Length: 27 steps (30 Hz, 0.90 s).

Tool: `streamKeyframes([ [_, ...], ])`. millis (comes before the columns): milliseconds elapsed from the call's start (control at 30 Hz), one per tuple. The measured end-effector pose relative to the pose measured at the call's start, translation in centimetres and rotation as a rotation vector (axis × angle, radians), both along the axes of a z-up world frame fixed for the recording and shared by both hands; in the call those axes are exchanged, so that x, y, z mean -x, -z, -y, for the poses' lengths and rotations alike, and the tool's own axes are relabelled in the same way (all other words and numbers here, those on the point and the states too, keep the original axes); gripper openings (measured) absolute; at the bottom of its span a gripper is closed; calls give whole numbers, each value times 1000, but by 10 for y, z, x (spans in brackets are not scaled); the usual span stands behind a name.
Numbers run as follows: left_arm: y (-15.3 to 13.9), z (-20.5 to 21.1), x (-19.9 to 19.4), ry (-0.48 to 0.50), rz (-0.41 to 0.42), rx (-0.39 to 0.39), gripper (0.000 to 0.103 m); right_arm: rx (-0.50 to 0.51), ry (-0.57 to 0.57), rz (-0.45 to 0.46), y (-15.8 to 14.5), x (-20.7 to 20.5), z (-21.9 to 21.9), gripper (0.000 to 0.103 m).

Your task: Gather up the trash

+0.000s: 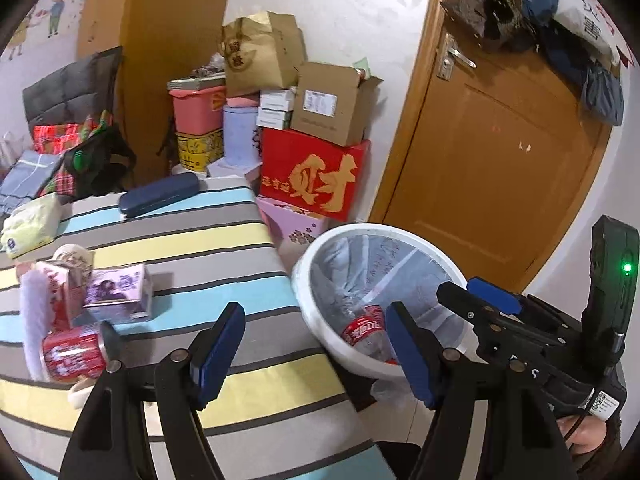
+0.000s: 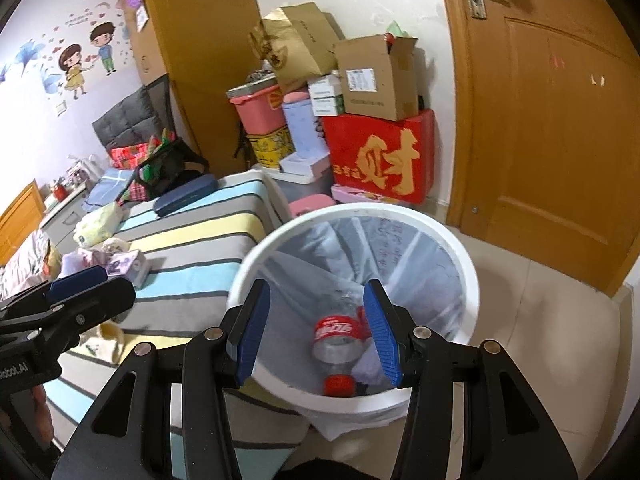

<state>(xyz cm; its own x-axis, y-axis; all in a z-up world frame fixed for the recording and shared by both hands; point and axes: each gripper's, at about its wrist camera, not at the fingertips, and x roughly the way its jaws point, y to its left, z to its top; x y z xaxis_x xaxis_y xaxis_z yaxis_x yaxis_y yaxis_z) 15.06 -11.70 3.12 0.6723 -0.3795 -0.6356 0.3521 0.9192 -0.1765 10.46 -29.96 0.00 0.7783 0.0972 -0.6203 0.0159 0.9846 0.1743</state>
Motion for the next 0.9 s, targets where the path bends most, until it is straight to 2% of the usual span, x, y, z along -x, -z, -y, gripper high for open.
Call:
streamKeyframes([
  [500, -5, -114, 35, -213, 36, 16, 72, -14, -167, 44, -3, 7, -60, 51],
  [900, 6, -202, 50, -370, 11, 26, 72, 6, -369, 48, 3, 12, -125, 51],
])
